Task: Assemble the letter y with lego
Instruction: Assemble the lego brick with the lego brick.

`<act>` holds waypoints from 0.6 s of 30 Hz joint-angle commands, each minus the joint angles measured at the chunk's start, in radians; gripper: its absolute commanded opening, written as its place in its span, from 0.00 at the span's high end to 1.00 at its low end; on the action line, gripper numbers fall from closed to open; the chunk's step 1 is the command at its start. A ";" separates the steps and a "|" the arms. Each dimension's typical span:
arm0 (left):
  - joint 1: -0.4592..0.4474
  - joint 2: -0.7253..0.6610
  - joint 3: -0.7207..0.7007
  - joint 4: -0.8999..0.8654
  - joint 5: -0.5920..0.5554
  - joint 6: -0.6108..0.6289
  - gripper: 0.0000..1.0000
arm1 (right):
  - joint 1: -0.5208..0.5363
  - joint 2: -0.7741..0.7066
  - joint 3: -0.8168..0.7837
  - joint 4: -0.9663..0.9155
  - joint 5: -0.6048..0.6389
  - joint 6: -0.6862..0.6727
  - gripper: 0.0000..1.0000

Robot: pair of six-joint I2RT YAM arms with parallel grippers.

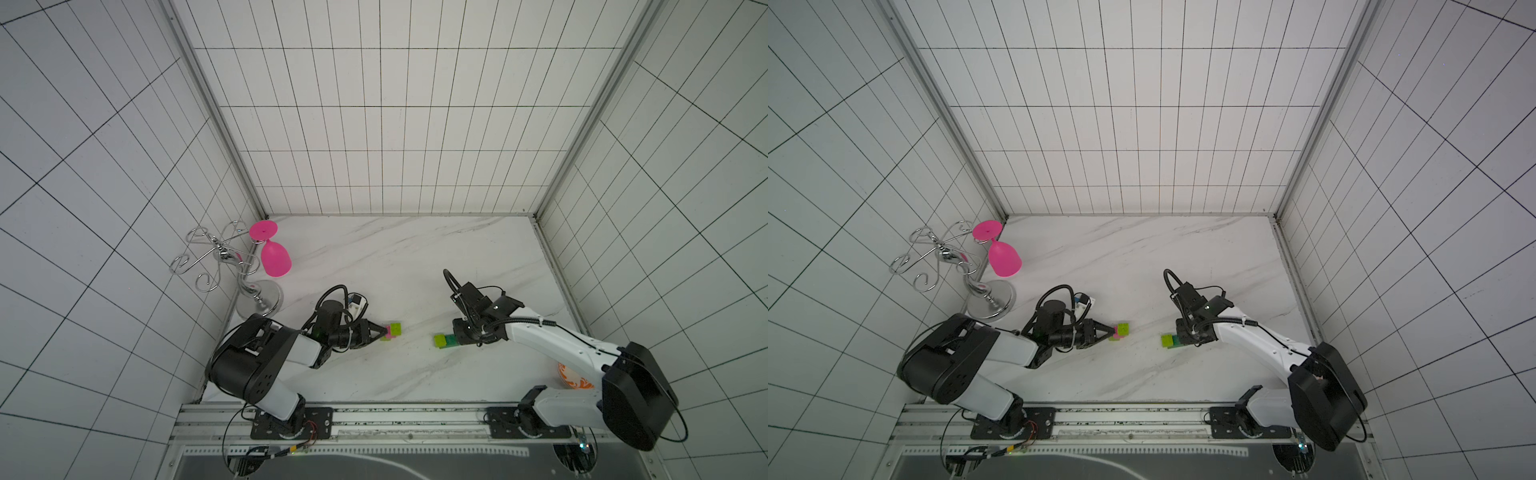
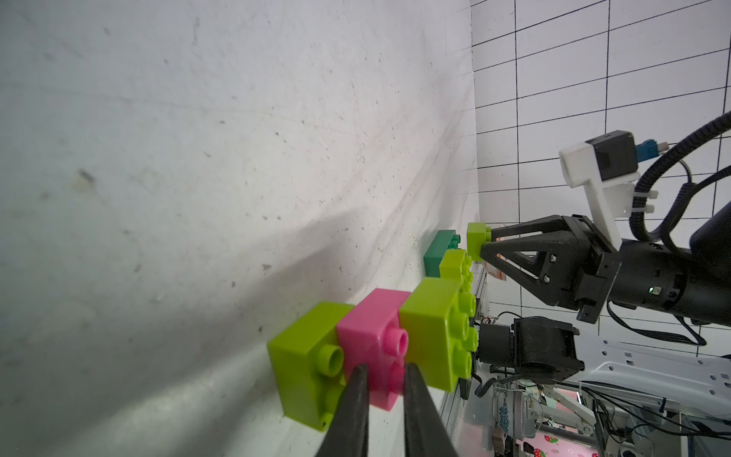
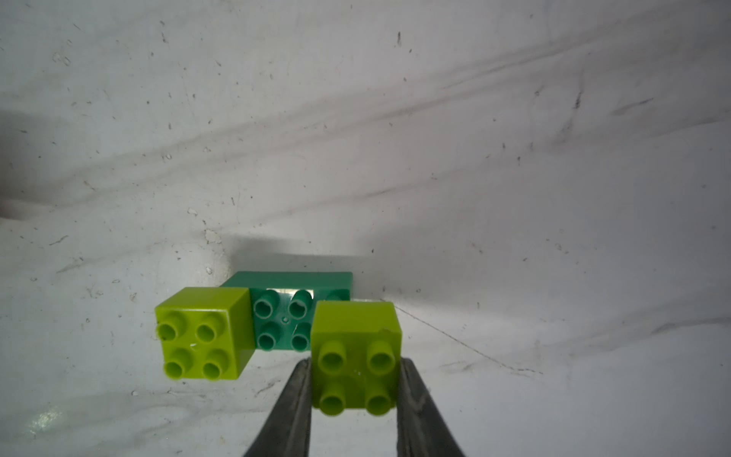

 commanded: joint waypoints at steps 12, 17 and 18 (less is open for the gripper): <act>0.006 0.032 -0.037 -0.139 -0.106 0.008 0.82 | 0.010 0.034 -0.027 -0.022 0.013 0.009 0.70; 0.006 0.033 -0.037 -0.139 -0.107 0.008 0.83 | 0.021 0.052 -0.024 -0.020 0.013 0.008 0.70; 0.006 0.033 -0.037 -0.139 -0.106 0.008 0.83 | 0.022 0.053 -0.024 -0.018 0.014 0.007 0.70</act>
